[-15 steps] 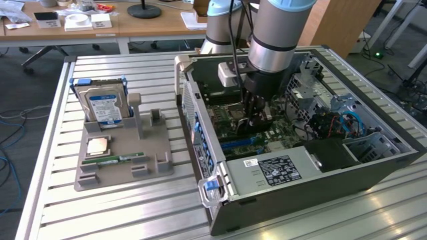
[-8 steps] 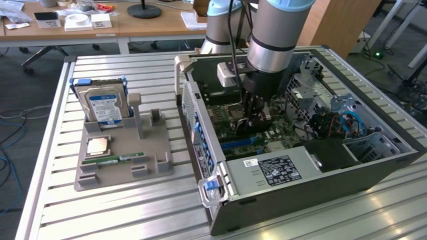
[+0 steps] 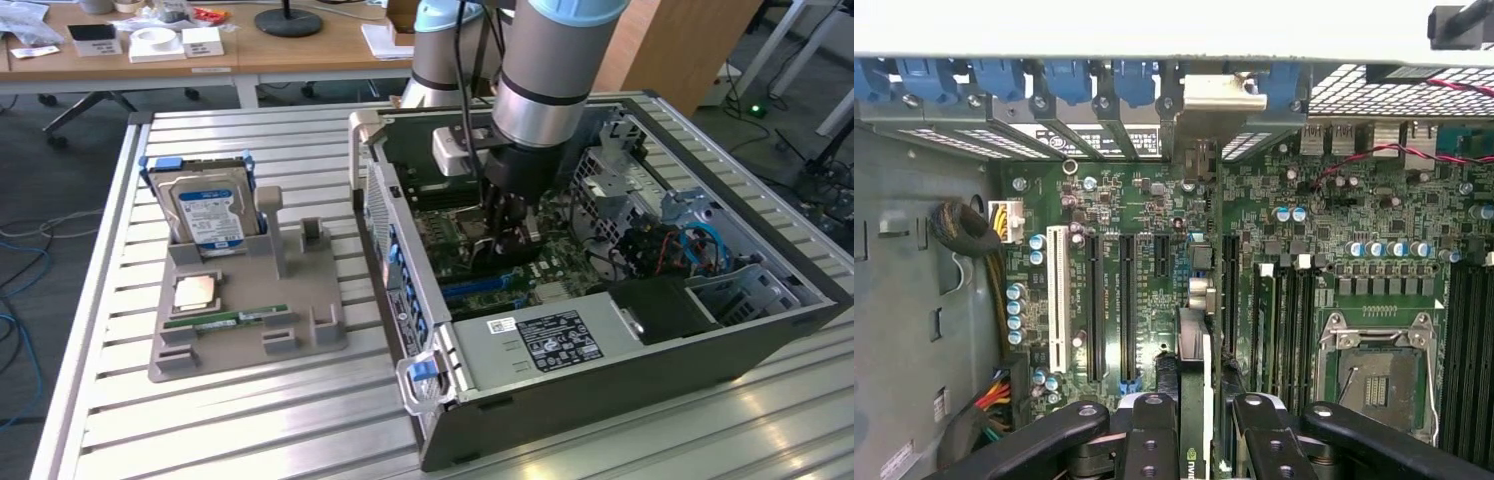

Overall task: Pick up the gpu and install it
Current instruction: 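Insert the gpu into the slot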

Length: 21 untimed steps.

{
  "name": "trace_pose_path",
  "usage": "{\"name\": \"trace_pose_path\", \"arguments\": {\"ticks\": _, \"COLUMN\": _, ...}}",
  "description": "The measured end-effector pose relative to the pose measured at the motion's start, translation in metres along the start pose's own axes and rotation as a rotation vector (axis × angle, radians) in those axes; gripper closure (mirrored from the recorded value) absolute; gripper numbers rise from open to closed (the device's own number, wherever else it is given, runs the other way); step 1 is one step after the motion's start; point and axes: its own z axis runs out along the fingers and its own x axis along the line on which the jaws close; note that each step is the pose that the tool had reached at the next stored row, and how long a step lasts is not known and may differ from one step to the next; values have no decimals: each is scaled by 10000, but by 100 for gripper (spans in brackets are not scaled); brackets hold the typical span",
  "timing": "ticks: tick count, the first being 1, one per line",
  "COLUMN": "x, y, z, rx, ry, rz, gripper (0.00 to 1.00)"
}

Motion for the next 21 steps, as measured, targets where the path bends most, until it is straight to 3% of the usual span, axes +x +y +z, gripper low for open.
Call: {"name": "trace_pose_path", "arguments": {"ticks": 21, "x": 4, "y": 23, "z": 112, "rx": -2, "ry": 3, "rz": -1, "gripper": 74}}
